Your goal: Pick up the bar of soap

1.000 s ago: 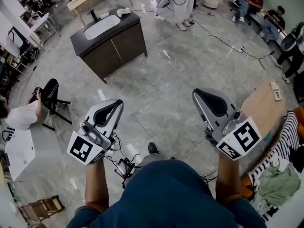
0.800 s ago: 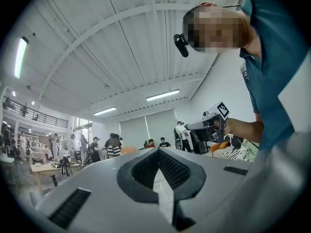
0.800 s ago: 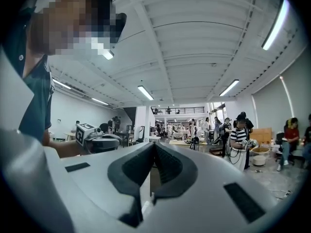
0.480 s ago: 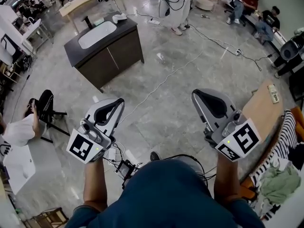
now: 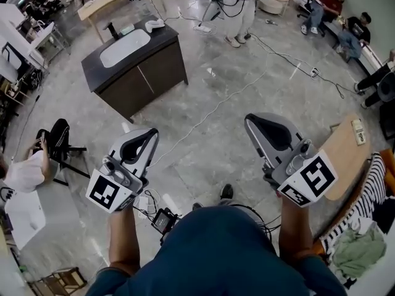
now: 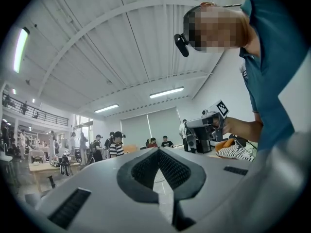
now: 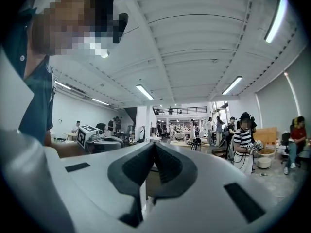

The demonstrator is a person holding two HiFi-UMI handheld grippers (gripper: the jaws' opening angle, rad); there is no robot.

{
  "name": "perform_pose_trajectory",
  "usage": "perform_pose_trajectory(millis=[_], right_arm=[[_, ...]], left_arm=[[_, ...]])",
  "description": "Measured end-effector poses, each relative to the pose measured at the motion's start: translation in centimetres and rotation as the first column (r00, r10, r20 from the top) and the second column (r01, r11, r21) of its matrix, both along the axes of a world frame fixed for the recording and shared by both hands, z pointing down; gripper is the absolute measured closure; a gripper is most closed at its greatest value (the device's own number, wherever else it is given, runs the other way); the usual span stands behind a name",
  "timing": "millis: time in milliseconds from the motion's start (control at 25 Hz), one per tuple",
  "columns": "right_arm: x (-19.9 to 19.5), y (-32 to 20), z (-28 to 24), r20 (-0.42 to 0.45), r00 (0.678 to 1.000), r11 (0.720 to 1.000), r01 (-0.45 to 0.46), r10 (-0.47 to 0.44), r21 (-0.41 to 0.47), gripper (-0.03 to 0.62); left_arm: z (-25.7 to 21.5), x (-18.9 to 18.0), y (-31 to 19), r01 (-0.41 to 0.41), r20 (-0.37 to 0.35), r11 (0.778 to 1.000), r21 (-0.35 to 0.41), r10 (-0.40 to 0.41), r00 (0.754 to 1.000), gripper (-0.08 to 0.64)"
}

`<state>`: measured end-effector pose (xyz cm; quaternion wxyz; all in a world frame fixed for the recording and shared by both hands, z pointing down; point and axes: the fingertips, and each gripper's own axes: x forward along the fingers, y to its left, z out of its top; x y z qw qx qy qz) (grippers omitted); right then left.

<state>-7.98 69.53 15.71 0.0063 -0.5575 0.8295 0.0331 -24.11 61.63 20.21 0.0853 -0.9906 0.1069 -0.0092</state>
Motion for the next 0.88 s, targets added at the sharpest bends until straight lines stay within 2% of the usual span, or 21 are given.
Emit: perform_pose_trajectory(millis=[80,200,360,480,720,880], right_arm=[[1.4,-1.1,0.1,0.003,1.0,1.0,0.018,-0.018,0.008,0.578],[3.4,-2.8,0.6,0.008,0.999,0.999,0.047,-0.047,0.007,0.577],[6.4,-4.4,0.9,0.01,0.996,0.996,0.085,-0.085,0.012,0.578],[8.2,-5.4,0.8,0.009,0.994,0.994,0.107,-0.107,0.018,0.578],[10.5,-8.1,1.4,0.03,0.993,0.994,0.112,-0.112,0.004,0.577],[11.1,-11.1,2.0,0.032,0.995,0.995,0.097,-0.096,-0.016,0.578]], left_arm=[[0.1,1.2,-1.0,0.021,0.002,1.0,0.008,-0.021,1.0,0.557],[-0.3,3.4,-2.5,0.049,-0.035,0.998,0.03,-0.048,0.998,0.557],[0.5,6.2,-3.6,0.079,0.001,0.997,0.024,-0.079,0.997,0.557],[-0.3,7.7,-4.2,0.101,-0.019,0.994,0.049,-0.101,0.995,0.557],[0.9,9.6,-6.2,0.104,0.039,0.995,0.01,-0.104,0.994,0.557],[1.3,10.3,-9.3,0.093,0.032,0.996,-0.003,-0.093,0.995,0.557]])
